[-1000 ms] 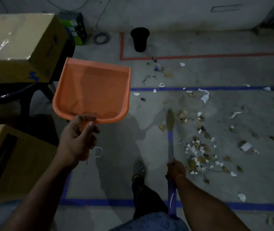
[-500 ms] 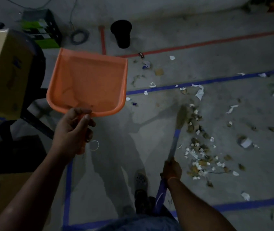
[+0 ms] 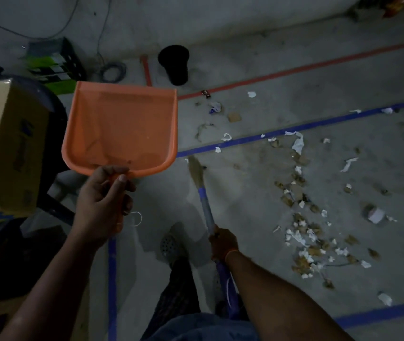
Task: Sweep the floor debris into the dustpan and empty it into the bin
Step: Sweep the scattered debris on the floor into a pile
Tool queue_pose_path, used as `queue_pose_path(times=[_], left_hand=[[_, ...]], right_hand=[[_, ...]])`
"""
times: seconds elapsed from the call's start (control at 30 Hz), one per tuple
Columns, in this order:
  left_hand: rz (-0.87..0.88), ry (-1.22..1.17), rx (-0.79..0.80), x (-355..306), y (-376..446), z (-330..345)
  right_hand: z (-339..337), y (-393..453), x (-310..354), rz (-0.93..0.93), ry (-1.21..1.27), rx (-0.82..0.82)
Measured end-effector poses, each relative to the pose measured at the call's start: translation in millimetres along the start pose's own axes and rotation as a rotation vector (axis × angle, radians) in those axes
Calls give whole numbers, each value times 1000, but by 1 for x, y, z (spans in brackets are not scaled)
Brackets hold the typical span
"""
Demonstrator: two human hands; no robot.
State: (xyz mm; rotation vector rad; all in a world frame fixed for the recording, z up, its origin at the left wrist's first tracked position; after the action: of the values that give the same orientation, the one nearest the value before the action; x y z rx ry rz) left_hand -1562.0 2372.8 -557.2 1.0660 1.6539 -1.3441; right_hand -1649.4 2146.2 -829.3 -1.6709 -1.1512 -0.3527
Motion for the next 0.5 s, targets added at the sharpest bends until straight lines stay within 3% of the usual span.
queue_pose_path(times=[0.33,0.5], left_hand=[[37,9,-89,-14,91,-107],[-35,48,-85,-6,124,-156]], right_hand=[[60,101,110,-98,-208,133],[101,158,172,-169,-222,103]])
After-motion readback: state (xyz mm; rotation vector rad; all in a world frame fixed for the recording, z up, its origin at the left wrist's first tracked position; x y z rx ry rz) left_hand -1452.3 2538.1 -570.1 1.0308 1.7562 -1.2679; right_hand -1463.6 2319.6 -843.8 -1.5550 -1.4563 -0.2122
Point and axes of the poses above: each hand's wrist, its own y-axis towards the middle knuckle, its own z-axis out of the palm, x = y × z, the point moved 3 cm from there along y, towards the middle knuckle, and after that the axes turned 14 degrees about -z, right-handed, at the moved point
